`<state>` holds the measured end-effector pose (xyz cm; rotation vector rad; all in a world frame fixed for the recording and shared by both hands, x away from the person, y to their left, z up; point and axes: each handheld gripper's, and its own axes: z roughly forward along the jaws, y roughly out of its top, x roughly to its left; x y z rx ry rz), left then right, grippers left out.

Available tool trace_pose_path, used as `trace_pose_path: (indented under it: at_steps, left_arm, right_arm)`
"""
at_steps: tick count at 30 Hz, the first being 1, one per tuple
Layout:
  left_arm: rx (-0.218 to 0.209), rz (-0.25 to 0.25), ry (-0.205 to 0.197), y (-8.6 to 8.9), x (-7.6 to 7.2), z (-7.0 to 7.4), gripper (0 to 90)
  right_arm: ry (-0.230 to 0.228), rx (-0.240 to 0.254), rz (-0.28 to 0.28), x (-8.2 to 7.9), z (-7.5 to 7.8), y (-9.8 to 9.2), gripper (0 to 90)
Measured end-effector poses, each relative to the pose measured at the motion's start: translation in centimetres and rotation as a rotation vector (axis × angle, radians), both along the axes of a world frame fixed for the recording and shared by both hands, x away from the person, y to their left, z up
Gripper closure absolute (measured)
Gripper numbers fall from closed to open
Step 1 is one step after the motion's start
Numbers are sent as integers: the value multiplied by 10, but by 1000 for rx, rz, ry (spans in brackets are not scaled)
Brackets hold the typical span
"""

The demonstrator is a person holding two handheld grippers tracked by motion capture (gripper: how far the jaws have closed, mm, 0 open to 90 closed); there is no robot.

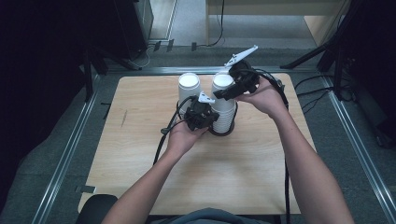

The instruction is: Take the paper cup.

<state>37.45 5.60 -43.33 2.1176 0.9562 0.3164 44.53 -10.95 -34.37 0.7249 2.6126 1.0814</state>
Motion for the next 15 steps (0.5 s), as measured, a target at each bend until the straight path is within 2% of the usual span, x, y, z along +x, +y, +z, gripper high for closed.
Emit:
trace_pose_path:
  at_steps: [15]
  left_arm:
    - [6,-3,1,-1,1,0,878]
  right_arm:
    - [-8,-16,18,0,6,0,232]
